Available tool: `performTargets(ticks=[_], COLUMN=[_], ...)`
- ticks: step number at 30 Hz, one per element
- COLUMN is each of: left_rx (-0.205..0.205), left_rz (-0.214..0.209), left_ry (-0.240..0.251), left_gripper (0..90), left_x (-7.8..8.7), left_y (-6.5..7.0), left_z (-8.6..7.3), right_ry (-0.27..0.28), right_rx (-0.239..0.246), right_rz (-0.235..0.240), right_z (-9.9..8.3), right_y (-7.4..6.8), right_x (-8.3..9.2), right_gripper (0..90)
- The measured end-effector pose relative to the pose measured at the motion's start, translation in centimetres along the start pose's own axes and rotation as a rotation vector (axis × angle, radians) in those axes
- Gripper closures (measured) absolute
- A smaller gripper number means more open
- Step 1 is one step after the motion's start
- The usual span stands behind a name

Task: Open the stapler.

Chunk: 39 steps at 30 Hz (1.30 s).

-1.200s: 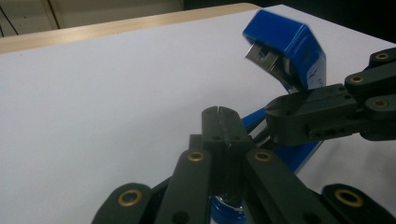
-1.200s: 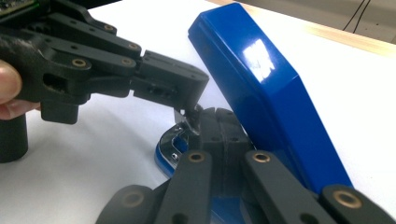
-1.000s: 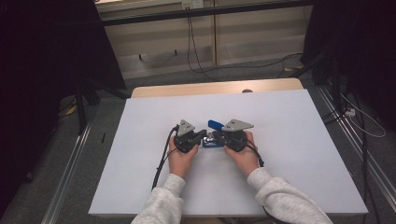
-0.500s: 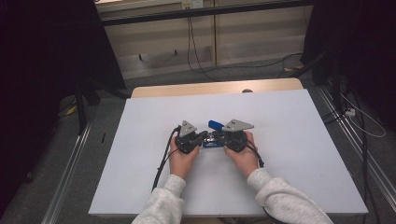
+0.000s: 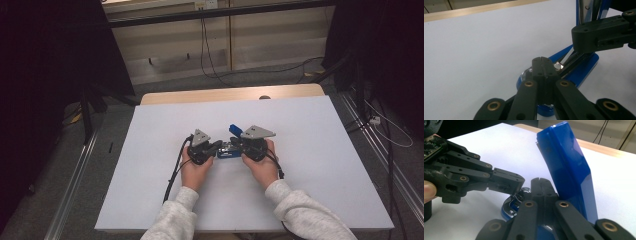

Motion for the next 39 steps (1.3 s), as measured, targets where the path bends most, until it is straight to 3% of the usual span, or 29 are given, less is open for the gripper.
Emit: performTargets(ticks=[15, 18, 22, 29, 34, 39], left_rx=[0.010, 0.010, 0.010, 0.009, 0.013, 0.010], left_rz=[-0.010, -0.011, -0.012, -0.011, -0.012, -0.011], left_ry=[-0.002, -0.002, -0.003, -0.003, -0.003, -0.003], left_gripper=[90.0, 90.0, 90.0, 90.0, 90.0, 90.0], left_x=[0.0, 0.0, 0.0, 0.0, 0.0, 0.0], left_y=[-0.1, -0.1, -0.1, -0.1, -0.1, -0.1], left_z=[0.0, 0.0, 0.0, 0.0, 0.0, 0.0], right_ry=[0.015, 0.039, 0.031, 0.027, 0.029, 0.023], right_rx=[-0.013, 0.006, 0.042, 0.046, 0.005, 0.016], right_rz=[-0.033, -0.052, -0.065, -0.081, -0.096, -0.103], right_z=[0.5, 1.2, 2.1, 2.2, 1.9, 1.8], right_y=[0.3, 0.5, 0.4, 0.8, 1.6, 1.8], right_x=[0.9, 1.4, 1.8, 2.3, 2.8, 3.1], right_gripper=[90.0, 90.0, 90.0, 90.0, 90.0, 90.0])
Point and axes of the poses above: each handheld gripper's, and its own axes: x roughly backward along the jaws, z roughly out of its top, y roughly to its right, the point moved 2 cm from there along -x, roughly forward along the jaws, and after that the axes turned 9 degrees about z, right-handed, at the moved point
